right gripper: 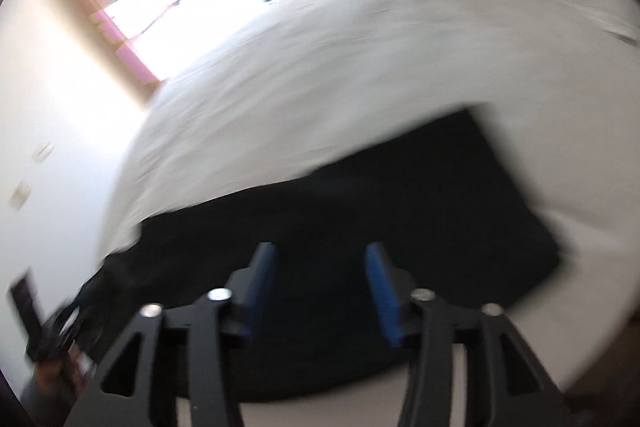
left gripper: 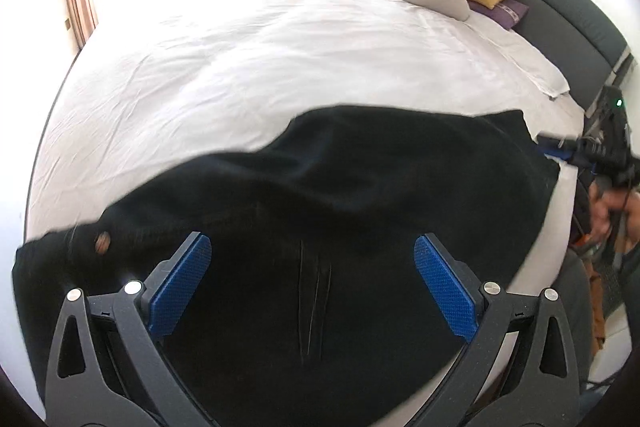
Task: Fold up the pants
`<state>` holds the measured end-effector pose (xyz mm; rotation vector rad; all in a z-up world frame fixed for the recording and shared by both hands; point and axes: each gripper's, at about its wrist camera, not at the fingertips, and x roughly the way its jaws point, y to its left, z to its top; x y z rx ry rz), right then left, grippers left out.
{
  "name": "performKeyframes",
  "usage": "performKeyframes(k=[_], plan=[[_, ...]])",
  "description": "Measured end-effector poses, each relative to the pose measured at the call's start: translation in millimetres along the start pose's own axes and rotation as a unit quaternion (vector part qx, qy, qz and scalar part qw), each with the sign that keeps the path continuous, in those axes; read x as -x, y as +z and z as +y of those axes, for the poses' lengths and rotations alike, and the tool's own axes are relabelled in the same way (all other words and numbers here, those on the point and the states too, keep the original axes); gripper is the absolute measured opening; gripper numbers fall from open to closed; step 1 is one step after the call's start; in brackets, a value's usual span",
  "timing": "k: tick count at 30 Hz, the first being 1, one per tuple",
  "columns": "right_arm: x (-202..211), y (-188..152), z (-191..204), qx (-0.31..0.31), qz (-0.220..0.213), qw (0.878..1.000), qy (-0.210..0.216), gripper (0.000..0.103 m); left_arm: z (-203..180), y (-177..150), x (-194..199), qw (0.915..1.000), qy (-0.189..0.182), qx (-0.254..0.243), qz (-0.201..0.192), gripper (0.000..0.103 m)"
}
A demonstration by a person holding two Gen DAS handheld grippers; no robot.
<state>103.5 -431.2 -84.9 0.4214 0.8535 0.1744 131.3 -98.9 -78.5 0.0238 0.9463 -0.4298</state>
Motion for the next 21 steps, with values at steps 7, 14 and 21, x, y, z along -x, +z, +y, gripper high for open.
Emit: performKeyframes(k=[7, 14, 21], plan=[[-60, -19, -13, -0.013, 0.059, 0.997, -0.051, 0.044, 17, 43, -26, 0.9981, -0.018, -0.057, 0.012, 0.103], [-48, -32, -22, 0.022, 0.056, 0.994, -0.087, 0.063, 4, 89, -85, 0.9834, -0.094, -0.134, 0.077, 0.103], [-43, -46, -23, 0.025, 0.046, 0.995, -0.080, 0.070, -22, 85, -149, 0.9536, -0.111, -0.213, 0.181, 0.057]])
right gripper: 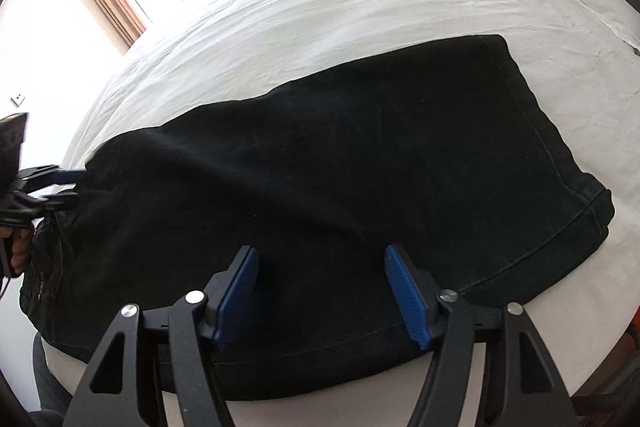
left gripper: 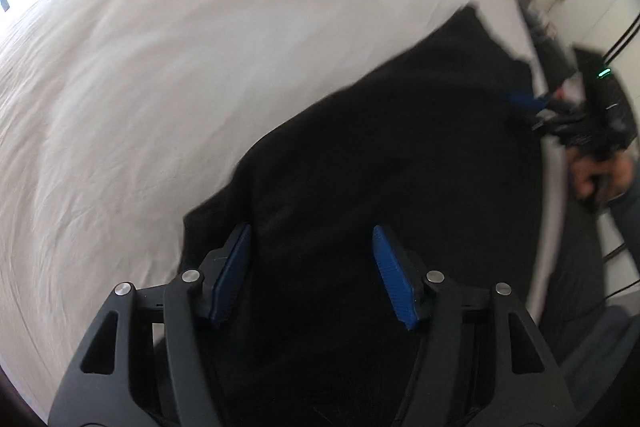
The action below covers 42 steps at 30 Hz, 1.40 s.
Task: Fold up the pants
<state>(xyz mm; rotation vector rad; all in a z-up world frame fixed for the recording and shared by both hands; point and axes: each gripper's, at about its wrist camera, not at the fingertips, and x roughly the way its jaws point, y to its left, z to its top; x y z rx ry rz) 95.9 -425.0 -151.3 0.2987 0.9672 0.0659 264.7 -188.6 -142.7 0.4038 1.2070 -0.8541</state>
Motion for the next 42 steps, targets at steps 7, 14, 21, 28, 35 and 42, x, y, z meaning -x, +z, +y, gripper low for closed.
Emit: performKeyframes(k=[7, 14, 21, 28, 35, 42], plan=[[3, -2, -3, 0.000, -0.001, 1.000, -0.002, 0.070, 32, 40, -18, 0.9930, 0.113, -0.010, -0.032, 0.051], [7, 4, 9, -0.003, 0.003, 1.000, -0.017, 0.069, 28, 42, 35, 0.9598, 0.239, 0.013, -0.147, 0.050], [32, 4, 10, -0.048, -0.022, 0.996, 0.071, 0.069, -20, -15, 41, 0.9847, 0.108, 0.009, -0.137, 0.050], [46, -11, -85, -0.201, -0.027, 0.978, 0.038, 0.039, -28, -54, 7, 0.9850, 0.124, 0.049, -0.109, 0.050], [91, 3, -117, -0.236, -0.106, 0.965, 0.037, 0.062, -59, -58, 30, 0.9812, 0.126, 0.043, -0.140, 0.050], [39, -5, -143, -0.277, -0.070, 0.958, 0.035, 0.042, -59, -111, 43, 0.9765, 0.127, 0.112, -0.133, 0.050]])
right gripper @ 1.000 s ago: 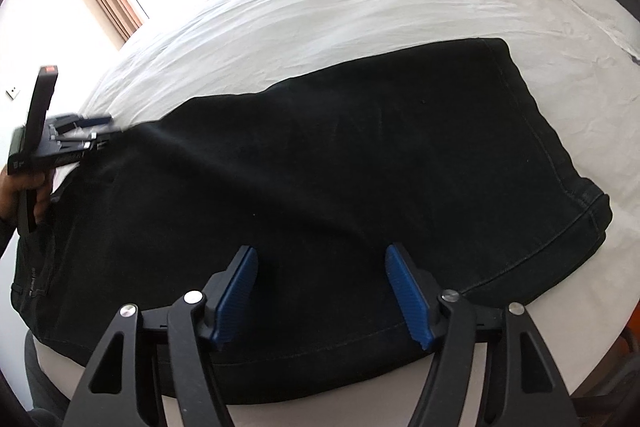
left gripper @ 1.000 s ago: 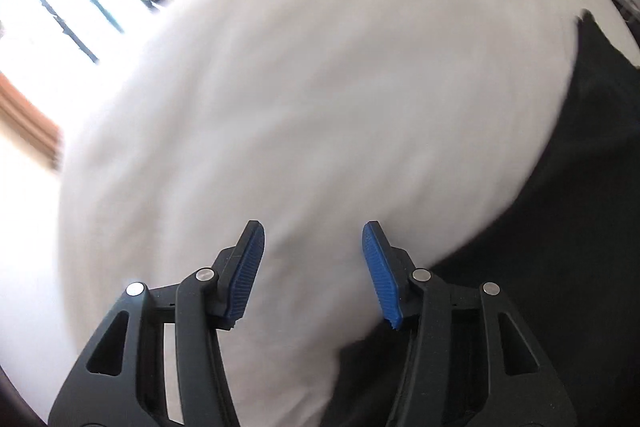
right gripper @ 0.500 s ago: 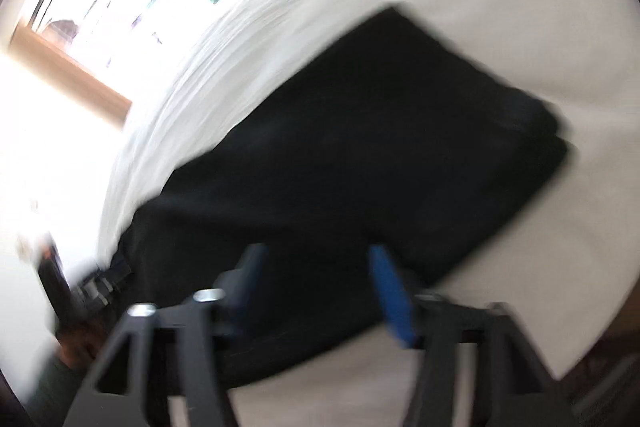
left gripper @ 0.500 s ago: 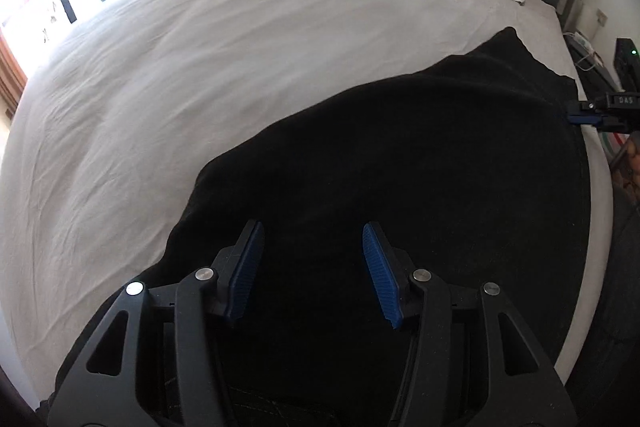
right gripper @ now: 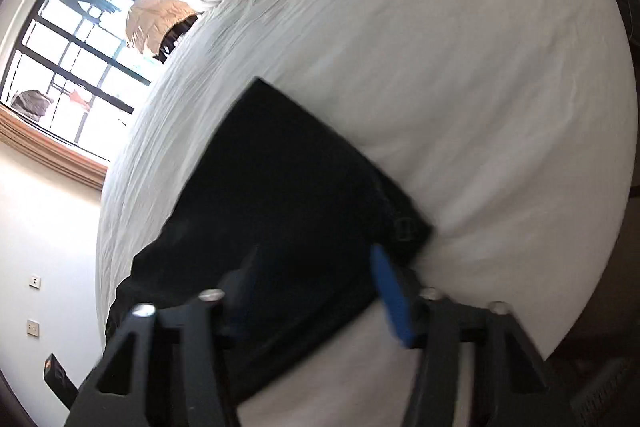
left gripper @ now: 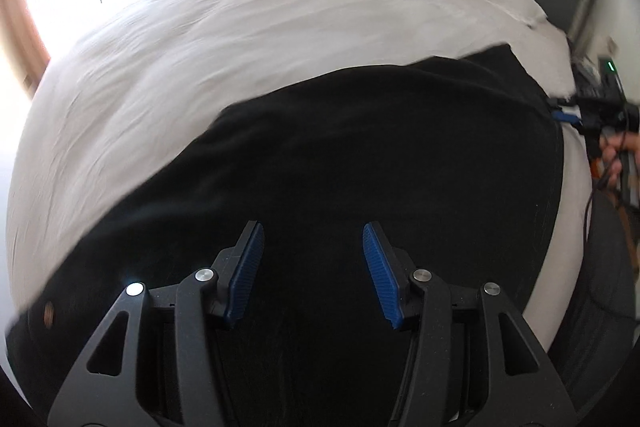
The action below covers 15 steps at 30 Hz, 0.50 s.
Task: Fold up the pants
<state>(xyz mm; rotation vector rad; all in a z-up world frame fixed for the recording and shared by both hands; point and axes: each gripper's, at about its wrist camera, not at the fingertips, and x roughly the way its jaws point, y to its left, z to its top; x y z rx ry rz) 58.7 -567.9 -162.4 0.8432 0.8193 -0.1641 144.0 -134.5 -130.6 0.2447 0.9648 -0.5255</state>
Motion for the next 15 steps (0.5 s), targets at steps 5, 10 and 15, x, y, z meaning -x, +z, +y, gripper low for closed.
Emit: performKeyframes(k=[5, 10, 15], plan=[[35, -6, 1, -0.013, -0.026, 0.999, -0.019, 0.057, 36, -25, 42, 0.9959, 0.026, 0.081, -0.031, 0.050], [37, -29, 59, 0.056, -0.006, 0.995, 0.085, 0.065, 91, -50, 60, 0.9846, 0.070, 0.155, -0.041, 0.051], [-21, -45, 69, 0.041, 0.064, 0.996, 0.044, 0.066, 132, -67, 33, 0.9862, 0.067, 0.147, -0.035, 0.051]])
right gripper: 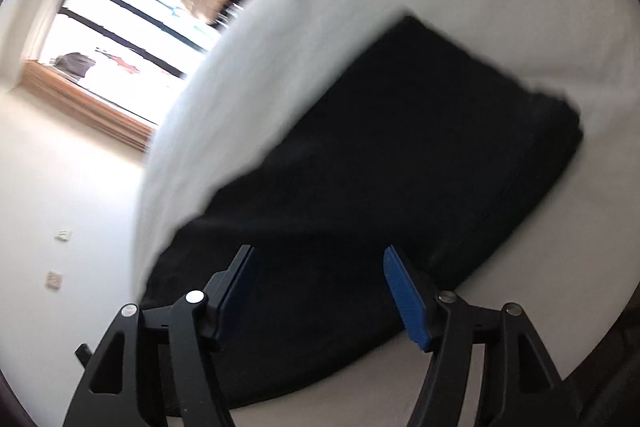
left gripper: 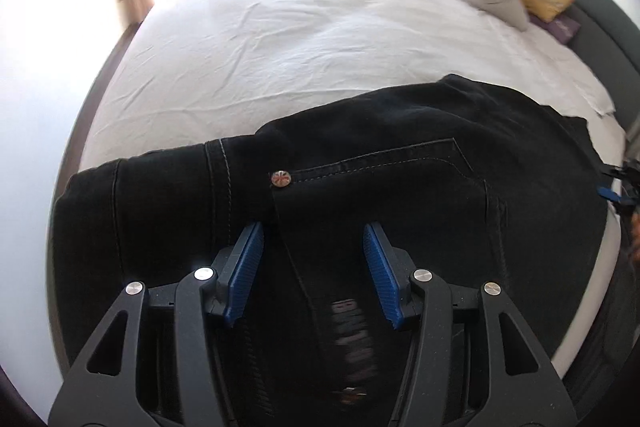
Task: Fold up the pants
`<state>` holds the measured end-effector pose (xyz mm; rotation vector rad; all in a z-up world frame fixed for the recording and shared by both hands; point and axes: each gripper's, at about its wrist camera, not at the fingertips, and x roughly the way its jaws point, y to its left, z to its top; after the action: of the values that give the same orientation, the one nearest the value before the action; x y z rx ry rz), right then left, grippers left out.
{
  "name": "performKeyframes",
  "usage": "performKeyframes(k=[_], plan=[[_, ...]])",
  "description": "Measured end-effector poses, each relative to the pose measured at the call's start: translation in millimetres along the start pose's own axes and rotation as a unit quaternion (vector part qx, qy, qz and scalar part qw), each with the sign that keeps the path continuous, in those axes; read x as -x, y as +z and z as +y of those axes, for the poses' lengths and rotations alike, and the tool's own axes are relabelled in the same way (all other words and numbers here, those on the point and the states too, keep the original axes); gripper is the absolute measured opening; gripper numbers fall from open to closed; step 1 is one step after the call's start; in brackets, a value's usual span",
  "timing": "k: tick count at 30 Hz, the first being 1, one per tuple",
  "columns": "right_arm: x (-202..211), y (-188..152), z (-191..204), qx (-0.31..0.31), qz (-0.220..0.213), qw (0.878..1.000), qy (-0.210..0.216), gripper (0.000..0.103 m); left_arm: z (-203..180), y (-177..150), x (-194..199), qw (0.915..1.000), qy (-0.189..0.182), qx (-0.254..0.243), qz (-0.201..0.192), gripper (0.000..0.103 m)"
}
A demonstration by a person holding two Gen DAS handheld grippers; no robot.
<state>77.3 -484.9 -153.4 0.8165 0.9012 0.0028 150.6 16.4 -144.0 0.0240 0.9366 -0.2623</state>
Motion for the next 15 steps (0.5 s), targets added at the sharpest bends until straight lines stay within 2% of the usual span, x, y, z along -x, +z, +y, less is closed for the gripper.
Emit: performKeyframes(k=[2, 6, 9, 11, 13, 15], plan=[[-2, 0, -2, -0.007, -0.010, 1.000, -0.008, 0.063, -3, 3, -3, 0.9998, 0.005, -0.020, 0.000, 0.051], [11, -1, 13, 0.024, -0.008, 0.999, -0.033, 0.064, 2, 8, -4, 0.9999, -0.003, -0.017, 0.002, 0.052], [27, -13, 29, 0.042, -0.013, 0.999, 0.013, 0.069, -5, 14, 4, 0.9995, 0.007, -0.023, 0.021, 0.052], [22, -17, 40, 0.070, -0.005, 0.997, 0.018, 0.074, -2, 5, 14, 0.9992, 0.022, -0.029, 0.018, 0.055], [7, -18, 36, 0.068, 0.011, 0.998, -0.011, 0.074, 9, -4, 13, 0.9997, 0.005, -0.012, 0.018, 0.055], [-3, -16, 19, 0.045, 0.017, 0.999, -0.009, 0.068, 14, -8, 17, 0.9999, -0.010, 0.001, 0.009, 0.055]])
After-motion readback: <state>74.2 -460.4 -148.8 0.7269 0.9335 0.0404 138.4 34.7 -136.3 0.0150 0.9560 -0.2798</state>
